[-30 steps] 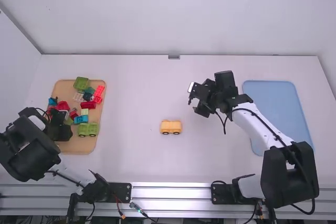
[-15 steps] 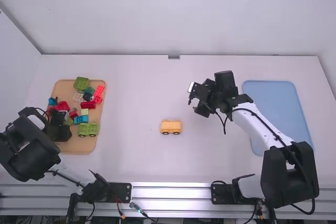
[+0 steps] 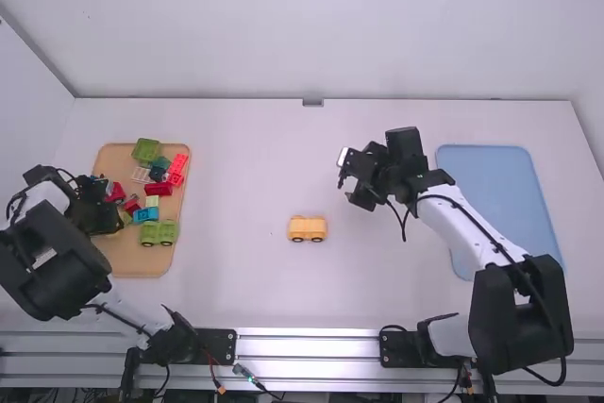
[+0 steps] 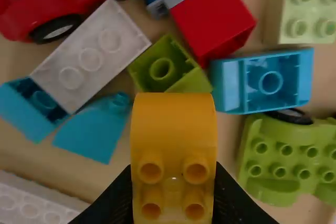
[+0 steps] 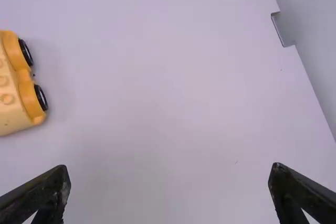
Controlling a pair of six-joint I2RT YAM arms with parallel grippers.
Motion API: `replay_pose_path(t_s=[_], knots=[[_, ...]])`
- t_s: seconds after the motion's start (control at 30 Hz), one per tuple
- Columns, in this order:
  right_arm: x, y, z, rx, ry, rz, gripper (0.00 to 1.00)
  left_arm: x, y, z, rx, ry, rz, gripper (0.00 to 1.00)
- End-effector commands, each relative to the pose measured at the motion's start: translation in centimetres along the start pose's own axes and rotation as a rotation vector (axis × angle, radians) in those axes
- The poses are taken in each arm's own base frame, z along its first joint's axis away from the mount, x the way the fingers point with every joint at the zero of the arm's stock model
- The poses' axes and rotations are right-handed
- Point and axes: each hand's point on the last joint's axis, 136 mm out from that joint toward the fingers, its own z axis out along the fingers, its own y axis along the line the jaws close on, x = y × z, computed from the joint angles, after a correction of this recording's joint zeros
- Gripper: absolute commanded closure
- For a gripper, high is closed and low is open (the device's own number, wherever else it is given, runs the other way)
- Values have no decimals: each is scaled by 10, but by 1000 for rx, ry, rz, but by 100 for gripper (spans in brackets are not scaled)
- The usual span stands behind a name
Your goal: Assemble lego blocks to make yellow taxi
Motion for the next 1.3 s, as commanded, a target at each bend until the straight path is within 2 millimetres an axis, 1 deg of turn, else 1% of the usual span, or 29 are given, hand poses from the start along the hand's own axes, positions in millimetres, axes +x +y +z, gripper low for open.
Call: replay_pose_path(t_s=[0.0, 0.03, 0.1, 0.13, 0.2, 0.27, 0.33, 0.37, 0.43, 0.47, 0.53, 0.57, 0.63, 0.67, 0.7, 0.73, 0.77, 0.83, 0.9, 0.93, 1.0, 1.07, 1.17, 1.27], knots=[[-20, -7, -9, 8, -72, -12, 1, -15, -24, -6, 45, -47, 34, 98], [-21, -8, -10, 6, -81, -12, 1, -20, -35, -8, 64, -71, 92, 98], [-22, -9, -11, 1, -99, -6, 1, -32, -55, -16, 74, -146, 152, 98], [-22, -8, -12, -2, -104, -3, 1, -34, -61, -18, 73, -165, 170, 98], [-23, -7, -13, -16, -122, -1, 1, -38, -79, -26, 68, -206, 225, 98], [-26, -5, -13, -30, -141, 2, 1, -39, -106, -35, 73, -240, 321, 98], [-25, -6, -16, -36, -158, 11, 1, -41, -155, -43, 120, -290, 534, 98], [-25, -6, -16, -37, -160, 13, 1, -40, -159, -43, 124, -292, 553, 98], [-25, -6, -17, -43, -169, 19, 1, -32, -201, -44, 153, -288, 759, 98], [-24, -6, -17, -47, -171, 23, 1, -23, -225, -41, 162, -265, 882, 98], [-24, -5, -17, -51, -172, 26, 1, -16, -246, -36, 155, -239, 992, 98], [-25, -4, -18, -56, -177, 26, 1, -10, -261, -32, 156, -222, 1076, 98], [-25, -4, -18, -56, -177, 27, 1, -3, -276, -27, 163, -203, 1167, 98], [-25, -4, -18, -58, -180, 26, 1, 7, -294, -20, 180, -177, 1273, 98], [-26, -4, -18, -60, -183, 26, 1, 13, -304, -15, 185, -158, 1335, 98], [-26, -4, -18, -60, -183, 26, 1, 15, -308, -12, 186, -149, 1354, 98], [-26, -3, -18, -60, -182, 26, 1, 20, -315, -6, 178, -123, 1390, 98], [-25, -3, -18, -62, -181, 28, 1, 24, -319, 4, 157, -91, 1420, 98], [-25, -2, -18, -65, -180, 28, 1, 27, -327, 14, 174, -78, 1462, 98], [-24, -2, -18, -68, -177, 31, 1, 32, -333, 22, 207, -68, 1501, 98], [-24, -1, -18, -70, -176, 32, 1, 41, -339, 31, 249, -42, 1543, 98], [-24, 0, -18, -73, -174, 33, 1, 45, -338, 40, 256, -11, 1556, 98], [-24, -1, -18, -71, -175, 33, 1, 44, -339, 43, 257, -15, 1556, 98], [-24, 0, -18, -72, -175, 26, 1, 43, -347, 43, 289, -50, 1562, 91]])
